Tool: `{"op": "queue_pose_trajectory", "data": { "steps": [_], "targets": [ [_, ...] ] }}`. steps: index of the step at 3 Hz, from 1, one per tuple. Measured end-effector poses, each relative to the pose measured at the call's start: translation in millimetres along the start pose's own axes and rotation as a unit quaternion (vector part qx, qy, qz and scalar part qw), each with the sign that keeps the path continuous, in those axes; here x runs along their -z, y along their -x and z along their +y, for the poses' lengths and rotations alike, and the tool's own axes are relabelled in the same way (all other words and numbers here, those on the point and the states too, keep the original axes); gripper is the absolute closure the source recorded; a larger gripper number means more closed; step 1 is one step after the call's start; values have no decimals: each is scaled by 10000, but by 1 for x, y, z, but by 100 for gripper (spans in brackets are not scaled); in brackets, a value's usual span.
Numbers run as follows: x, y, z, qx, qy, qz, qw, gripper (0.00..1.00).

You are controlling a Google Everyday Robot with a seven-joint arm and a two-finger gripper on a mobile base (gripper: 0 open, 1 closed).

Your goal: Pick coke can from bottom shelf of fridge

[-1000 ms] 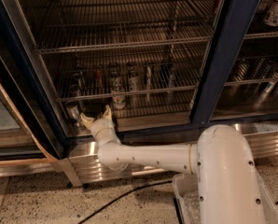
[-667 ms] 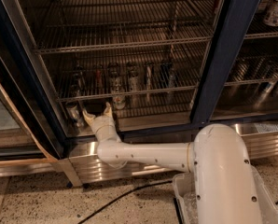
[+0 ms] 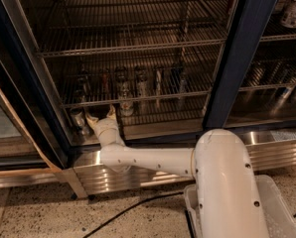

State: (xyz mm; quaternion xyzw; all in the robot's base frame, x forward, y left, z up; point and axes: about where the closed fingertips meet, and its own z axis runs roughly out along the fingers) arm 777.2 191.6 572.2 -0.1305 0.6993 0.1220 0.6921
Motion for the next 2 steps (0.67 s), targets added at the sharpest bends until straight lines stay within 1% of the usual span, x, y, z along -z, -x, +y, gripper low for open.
{"op": "queue_pose_trajectory", "data": {
  "steps": [1, 2],
  "targets": [
    [-29, 1, 0, -40, 33, 11, 10000, 35],
    [-29, 2, -1, -41, 29, 7, 10000, 36]
  ]
}}
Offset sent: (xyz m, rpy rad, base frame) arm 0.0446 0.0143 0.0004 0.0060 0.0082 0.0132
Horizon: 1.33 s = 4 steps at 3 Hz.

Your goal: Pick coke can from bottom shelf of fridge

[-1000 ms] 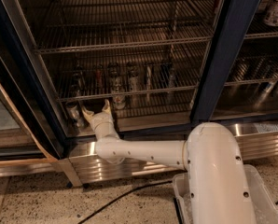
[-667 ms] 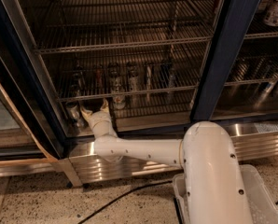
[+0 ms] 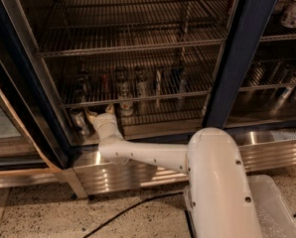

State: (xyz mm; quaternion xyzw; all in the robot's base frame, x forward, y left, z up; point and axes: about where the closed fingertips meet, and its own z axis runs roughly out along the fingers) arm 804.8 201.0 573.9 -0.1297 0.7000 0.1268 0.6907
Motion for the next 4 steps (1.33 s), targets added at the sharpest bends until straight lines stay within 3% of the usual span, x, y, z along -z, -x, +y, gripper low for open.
{"op": "queue_pose_trajectory", "data": {
  "steps": [2, 3, 4],
  "targets": [
    [0, 0, 0, 0, -1, -1, 10000, 44],
    [-8, 2, -1, -13, -32, -40, 10000, 53],
    [-21, 6, -8, 37, -165, -134, 9998, 55]
  ]
}}
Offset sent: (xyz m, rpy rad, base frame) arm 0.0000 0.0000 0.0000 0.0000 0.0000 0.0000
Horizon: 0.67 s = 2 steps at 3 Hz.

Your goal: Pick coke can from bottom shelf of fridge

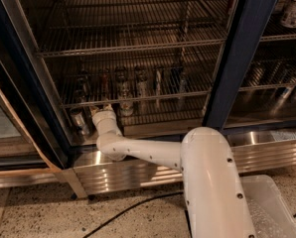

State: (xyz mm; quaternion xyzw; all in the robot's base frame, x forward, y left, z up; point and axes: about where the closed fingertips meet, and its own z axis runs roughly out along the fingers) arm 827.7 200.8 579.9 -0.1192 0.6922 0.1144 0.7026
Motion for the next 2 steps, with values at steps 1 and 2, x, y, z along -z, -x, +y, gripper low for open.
{"op": "queue_pose_trajectory", "data": {
  "steps": [1, 2],
  "targets": [
    [-14, 5, -5, 68, -111, -87, 9999, 53],
    [-40, 7, -8, 189, -214, -156, 9995, 30]
  ]
}}
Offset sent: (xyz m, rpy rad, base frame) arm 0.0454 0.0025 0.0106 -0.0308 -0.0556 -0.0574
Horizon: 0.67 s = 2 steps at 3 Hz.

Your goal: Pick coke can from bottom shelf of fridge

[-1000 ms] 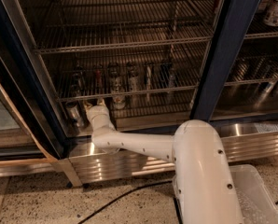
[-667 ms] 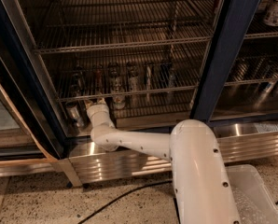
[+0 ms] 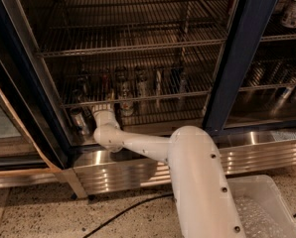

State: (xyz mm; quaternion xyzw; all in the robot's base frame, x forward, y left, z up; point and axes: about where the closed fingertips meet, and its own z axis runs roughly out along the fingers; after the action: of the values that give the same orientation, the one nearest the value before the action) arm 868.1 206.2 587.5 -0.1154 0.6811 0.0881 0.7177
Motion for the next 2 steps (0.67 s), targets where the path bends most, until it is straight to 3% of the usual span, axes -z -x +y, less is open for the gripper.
{"op": "queue_pose_trajectory", "data": {
  "steps": [2],
  "targets": [
    [-1, -2, -2, 19, -21, 4, 10000, 48]
  ]
}}
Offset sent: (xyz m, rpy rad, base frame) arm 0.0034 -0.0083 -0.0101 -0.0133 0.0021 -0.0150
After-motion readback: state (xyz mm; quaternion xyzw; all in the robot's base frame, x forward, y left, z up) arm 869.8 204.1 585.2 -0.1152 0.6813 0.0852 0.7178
